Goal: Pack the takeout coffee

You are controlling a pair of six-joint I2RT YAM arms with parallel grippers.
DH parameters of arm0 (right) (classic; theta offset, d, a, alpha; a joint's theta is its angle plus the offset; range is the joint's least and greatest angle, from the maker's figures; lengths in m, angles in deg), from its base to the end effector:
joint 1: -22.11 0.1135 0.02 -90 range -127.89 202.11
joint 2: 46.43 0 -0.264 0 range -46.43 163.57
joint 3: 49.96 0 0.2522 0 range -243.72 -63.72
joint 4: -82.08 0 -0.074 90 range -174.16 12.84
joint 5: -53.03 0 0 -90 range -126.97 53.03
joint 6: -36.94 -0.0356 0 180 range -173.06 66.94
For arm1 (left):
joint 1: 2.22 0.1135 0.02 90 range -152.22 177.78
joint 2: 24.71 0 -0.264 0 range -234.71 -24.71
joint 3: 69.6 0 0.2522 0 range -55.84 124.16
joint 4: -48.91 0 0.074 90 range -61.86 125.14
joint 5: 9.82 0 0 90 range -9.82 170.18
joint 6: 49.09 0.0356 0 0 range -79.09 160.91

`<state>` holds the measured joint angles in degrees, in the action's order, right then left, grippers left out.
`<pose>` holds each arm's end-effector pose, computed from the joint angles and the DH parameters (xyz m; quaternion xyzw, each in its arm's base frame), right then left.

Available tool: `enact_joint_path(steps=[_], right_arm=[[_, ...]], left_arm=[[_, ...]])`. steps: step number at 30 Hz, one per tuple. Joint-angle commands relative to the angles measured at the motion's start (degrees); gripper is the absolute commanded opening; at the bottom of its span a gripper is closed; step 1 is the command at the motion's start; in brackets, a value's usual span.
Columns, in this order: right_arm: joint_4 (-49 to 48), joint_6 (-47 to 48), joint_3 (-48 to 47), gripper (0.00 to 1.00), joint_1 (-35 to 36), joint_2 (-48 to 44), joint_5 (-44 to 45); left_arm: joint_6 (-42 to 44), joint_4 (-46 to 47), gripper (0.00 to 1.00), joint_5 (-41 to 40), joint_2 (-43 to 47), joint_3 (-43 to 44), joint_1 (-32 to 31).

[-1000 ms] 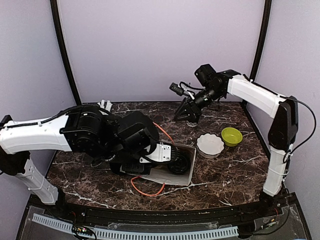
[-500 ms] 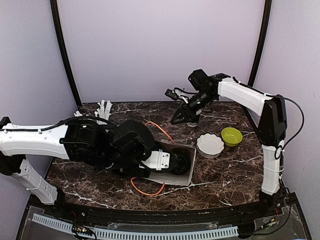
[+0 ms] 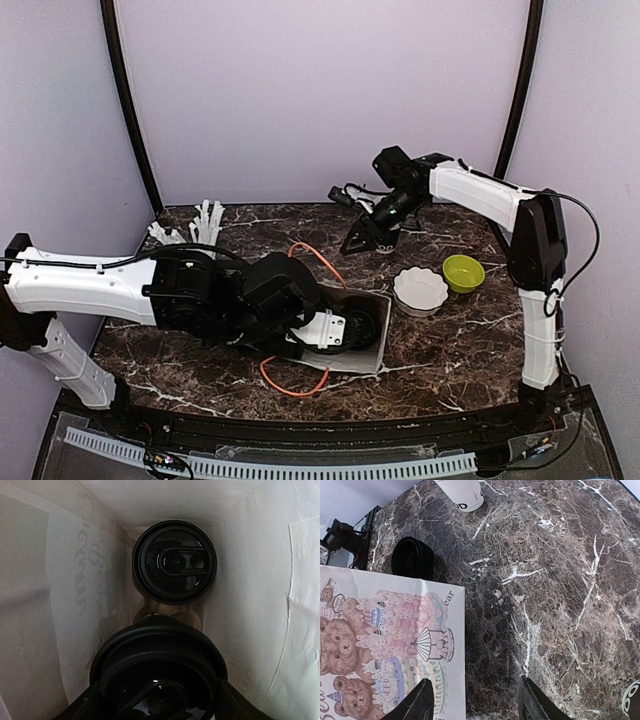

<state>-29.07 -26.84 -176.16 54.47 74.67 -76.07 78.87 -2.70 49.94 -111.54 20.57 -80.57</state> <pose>0.3702 0.2612 0.2708 -0.5153 0.7632 0.3369 0.1962 0.0836 -0.3165 0.3136 0.7173 0.5549 0.1101 0.4068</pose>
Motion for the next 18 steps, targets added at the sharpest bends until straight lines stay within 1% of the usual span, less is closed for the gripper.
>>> enact_joint_path(steps=[1, 5, 9, 12, 18], right_arm=[[-3.07, -1.58, -1.35, 0.57, 0.16, 2.65, 4.54], [-5.64, -4.05, -2.79, 0.57, 0.47, 4.46, 8.77], [-6.12, -5.09, -6.20, 0.57, 2.08, 7.22, 12.99], [-5.62, -5.67, -8.44, 0.57, 3.47, 9.70, 13.48], [-5.87, -6.63, -8.76, 0.57, 5.61, 12.86, 12.97]], left_arm=[[3.02, 2.09, 0.54, 0.10, -0.70, -0.98, 0.67], [4.81, 2.32, 0.54, -0.94, -1.17, -2.08, 1.17], [4.71, 1.97, 0.54, -0.07, -1.03, -2.02, 1.85], [4.16, 1.53, 0.54, -0.05, -1.09, -2.08, 2.67], [4.49, 3.78, 0.54, -0.38, -0.36, -4.14, 3.76]])
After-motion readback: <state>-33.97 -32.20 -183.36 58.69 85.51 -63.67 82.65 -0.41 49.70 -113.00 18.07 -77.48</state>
